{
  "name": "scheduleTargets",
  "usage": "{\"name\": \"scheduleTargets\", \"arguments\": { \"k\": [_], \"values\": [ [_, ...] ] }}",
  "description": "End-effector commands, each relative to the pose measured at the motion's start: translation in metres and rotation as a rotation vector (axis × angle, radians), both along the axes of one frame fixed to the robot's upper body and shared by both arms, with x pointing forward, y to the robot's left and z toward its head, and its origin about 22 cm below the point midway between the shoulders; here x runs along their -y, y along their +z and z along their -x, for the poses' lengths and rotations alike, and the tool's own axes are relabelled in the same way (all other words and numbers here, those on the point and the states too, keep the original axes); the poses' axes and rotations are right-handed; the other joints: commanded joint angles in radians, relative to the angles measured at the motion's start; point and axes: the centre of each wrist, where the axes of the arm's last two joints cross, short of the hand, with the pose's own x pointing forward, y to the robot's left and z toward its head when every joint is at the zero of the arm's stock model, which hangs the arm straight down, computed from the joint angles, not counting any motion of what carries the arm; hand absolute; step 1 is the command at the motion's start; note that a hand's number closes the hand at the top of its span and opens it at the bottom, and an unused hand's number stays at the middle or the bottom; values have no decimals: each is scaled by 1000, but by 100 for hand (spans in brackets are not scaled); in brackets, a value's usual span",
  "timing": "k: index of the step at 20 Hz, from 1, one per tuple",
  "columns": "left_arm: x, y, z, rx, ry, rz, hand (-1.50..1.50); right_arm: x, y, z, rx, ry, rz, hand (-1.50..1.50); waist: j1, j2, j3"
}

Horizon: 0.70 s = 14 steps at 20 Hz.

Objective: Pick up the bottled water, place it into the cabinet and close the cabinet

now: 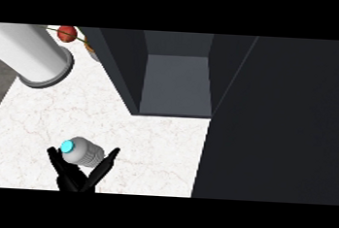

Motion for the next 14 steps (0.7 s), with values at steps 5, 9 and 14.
{"name": "scheduleTargets", "arguments": {
  "k": [5,9,14],
  "values": [
    [0,-14,14,123,-9,1,150,7,6,19,62,-39,11,-150,0,-1,1],
    [-7,-9,-1,161,-2,21,150,19,11,17,65,-38,26,-150,1,0,2],
    [0,-17,10,206,-23,42,150,17,5,21,61,-46,11,-150,-1,-1,1]
  ]
}}
